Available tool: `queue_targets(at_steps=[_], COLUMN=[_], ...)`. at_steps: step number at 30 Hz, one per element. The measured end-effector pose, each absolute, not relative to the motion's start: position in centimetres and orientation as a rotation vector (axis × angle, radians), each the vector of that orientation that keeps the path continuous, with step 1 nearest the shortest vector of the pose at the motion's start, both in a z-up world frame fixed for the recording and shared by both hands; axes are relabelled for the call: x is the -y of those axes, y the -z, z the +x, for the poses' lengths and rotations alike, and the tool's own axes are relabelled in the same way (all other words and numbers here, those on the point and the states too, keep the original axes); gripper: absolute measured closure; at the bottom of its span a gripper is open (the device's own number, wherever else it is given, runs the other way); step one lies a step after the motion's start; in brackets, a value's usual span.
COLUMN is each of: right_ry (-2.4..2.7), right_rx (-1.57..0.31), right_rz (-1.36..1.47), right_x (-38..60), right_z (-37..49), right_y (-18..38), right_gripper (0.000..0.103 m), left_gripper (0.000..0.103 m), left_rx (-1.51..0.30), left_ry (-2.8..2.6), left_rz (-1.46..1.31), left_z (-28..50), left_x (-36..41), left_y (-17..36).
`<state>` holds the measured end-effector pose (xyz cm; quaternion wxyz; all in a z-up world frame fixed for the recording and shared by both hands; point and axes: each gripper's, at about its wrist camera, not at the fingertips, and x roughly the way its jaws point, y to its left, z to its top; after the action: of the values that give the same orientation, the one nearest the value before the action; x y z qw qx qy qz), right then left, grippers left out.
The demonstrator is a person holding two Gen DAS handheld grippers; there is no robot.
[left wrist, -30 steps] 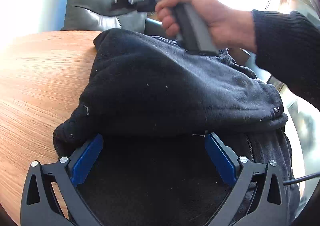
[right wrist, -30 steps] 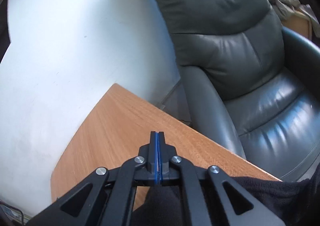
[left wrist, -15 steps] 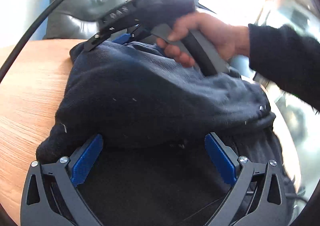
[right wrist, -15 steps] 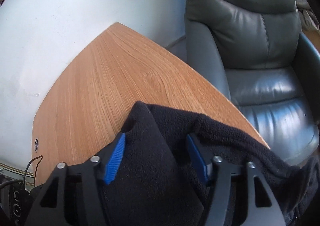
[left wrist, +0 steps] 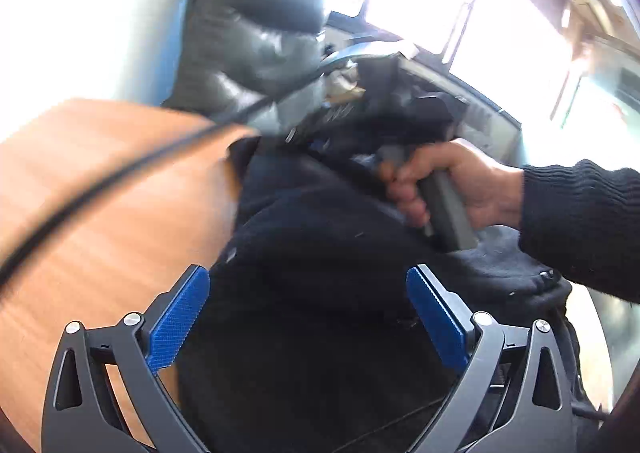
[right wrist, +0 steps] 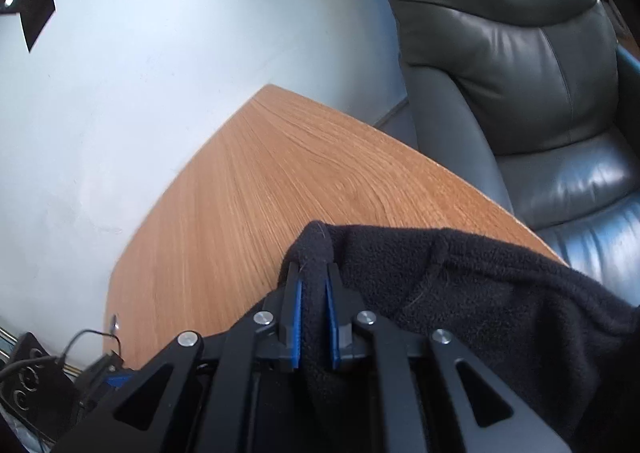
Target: Fold clothes
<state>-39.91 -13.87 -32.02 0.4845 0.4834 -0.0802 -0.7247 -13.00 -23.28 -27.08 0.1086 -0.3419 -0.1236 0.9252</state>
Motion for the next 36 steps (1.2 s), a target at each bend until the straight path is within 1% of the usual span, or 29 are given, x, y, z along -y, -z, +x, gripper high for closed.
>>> queue_targets(at_steps=[2,4,6,7,8,9,11,12,13,15,17,18,20,22,25,26,28,30,32,36], right_ry=[1.761,1.759,1.768,1.772,1.786,1.800,1.838,1.856,1.879,1.920,1.966,1.974,1.980,2.025,2.165,2.160,2.144,2.125,2.102,2.062], right_rx=[0.295,0.294,0.207,0.163,0.168,0.173,0.176,0.165,0.113,0.007,-0.137,-0.200,-0.255,-0.245,-0.231,-0.281,-0.384,-0.486,-0.588,-0.736], right_rz=[1.106,1.116,1.184,1.217,1.223,1.227,1.217,1.211,1.162,1.060,0.908,0.841,0.744,0.686,0.676,0.692,0.724,0.754,0.784,0.649], right_x=[13.5,14.3,15.6,16.3,16.2,16.1,15.3,14.9,14.4,13.4,13.2,12.7,10.9,8.5,4.7,4.9,5.6,6.3,6.9,13.0], right_z=[-40.2,-40.3,-40.3,-40.3,-40.3,-40.3,-40.4,-40.2,-38.9,-36.3,-33.0,-31.0,-27.1,-24.7,-23.2,-22.4,-20.9,-19.3,-17.8,-16.3], right_y=[31.2,31.4,32.9,33.7,33.9,34.1,33.2,32.6,30.9,27.3,23.6,22.6,20.9,19.8,18.5,19.2,20.8,22.4,24.0,27.0], right_gripper=[0.092,0.092,0.092,0.088,0.085,0.085,0.066,0.061,0.051,0.047,0.038,0.038,0.038,0.038,0.038,0.038,0.038,0.038,0.038,0.039], left_gripper=[0.003,0.003,0.003,0.003,0.003,0.003,0.003,0.003,0.003,0.003,0.002,0.001,0.001,0.001,0.000,0.000,0.000,0.000,0.000,0.004], left_rx=[0.378,0.387,0.382,0.379,0.380,0.384,0.390,0.382,0.360,0.306,0.263,0.244,0.199,0.156,0.112,0.092,0.012,-0.023,0.001,0.010], left_ry=[-2.724,-2.727,-2.736,-2.740,-2.744,-2.743,-2.733,-2.727,-2.721,-2.715,-2.705,-2.696,-2.641,-2.569,-2.454,-2.447,-2.456,-2.454,-2.447,-2.435], left_rz=[-1.013,-1.023,-1.029,-1.030,-1.031,-1.029,-1.021,-1.015,-1.003,-0.936,-0.851,-0.823,-0.806,-0.805,-0.816,-0.811,-0.850,-0.931,-0.994,-1.128], left_z=[-12.7,-12.4,-12.1,-11.9,-11.7,-11.5,-11.0,-10.7,-10.3,-8.9,-7.9,-7.9,-7.9,-7.8,-6.1,-5.7,-5.6,-6.3,-7.1,-9.6], left_x=[23.4,23.5,23.2,23.0,22.9,23.0,23.1,23.1,23.0,23.3,23.1,22.7,22.1,21.6,21.0,20.6,19.4,18.6,18.7,19.1], left_y=[27.2,27.4,27.3,27.2,27.2,27.1,26.9,26.7,26.2,24.8,22.9,22.0,20.4,19.0,17.5,17.6,18.4,19.8,21.9,26.1])
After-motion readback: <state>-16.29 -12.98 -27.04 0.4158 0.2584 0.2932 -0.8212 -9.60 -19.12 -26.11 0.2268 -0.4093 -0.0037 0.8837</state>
